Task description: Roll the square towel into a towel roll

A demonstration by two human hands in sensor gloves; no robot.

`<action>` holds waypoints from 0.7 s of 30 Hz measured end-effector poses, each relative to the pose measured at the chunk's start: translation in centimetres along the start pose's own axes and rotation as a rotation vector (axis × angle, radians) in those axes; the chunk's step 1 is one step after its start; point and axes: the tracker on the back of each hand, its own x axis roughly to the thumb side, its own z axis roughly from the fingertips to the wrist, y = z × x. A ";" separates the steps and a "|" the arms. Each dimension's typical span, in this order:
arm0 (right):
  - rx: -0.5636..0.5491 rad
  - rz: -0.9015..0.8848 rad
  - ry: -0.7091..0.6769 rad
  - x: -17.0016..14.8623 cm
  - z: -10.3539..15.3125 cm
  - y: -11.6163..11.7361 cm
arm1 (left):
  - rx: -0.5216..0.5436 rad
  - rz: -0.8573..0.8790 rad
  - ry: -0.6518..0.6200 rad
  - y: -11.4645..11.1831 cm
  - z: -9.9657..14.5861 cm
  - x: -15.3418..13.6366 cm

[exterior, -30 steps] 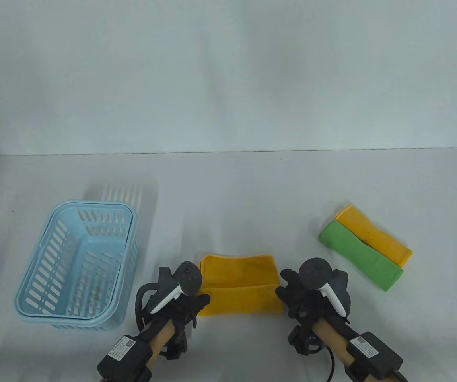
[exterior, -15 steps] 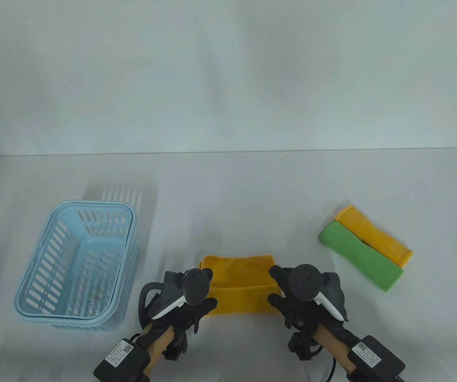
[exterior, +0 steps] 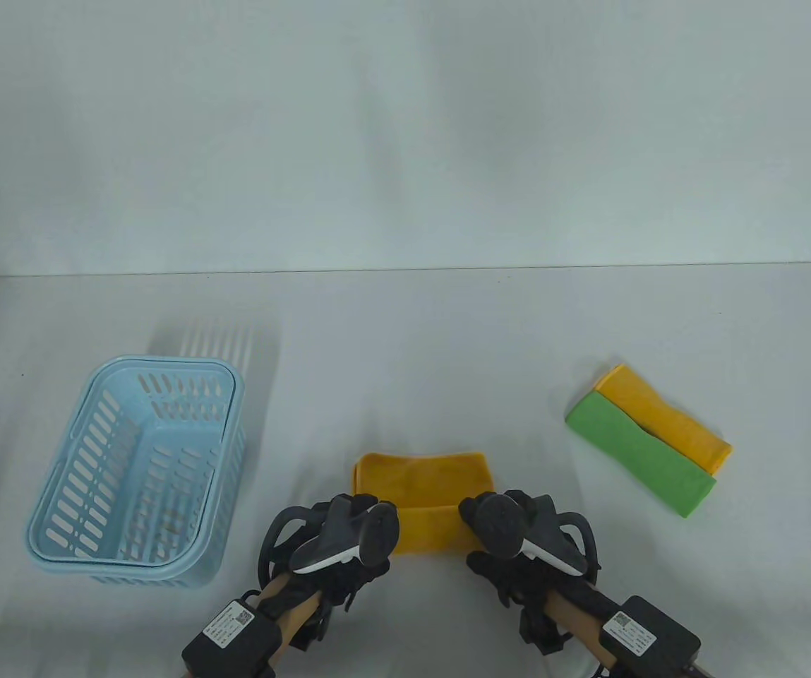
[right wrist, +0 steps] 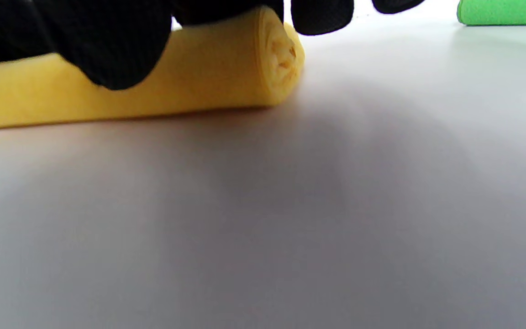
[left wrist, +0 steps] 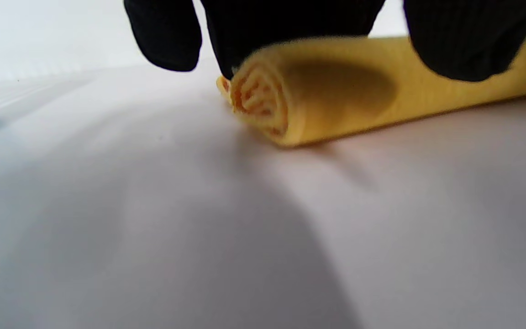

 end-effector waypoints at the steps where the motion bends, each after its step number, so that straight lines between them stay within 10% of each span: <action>1: 0.008 0.009 0.005 0.0 -0.1 0.2 | -0.015 0.001 0.010 -0.2 -0.2 0.0; 21: -0.008 -0.371 0.104 -3.0 -0.8 -0.7 | -0.026 0.327 0.064 0.8 -0.2 -2.7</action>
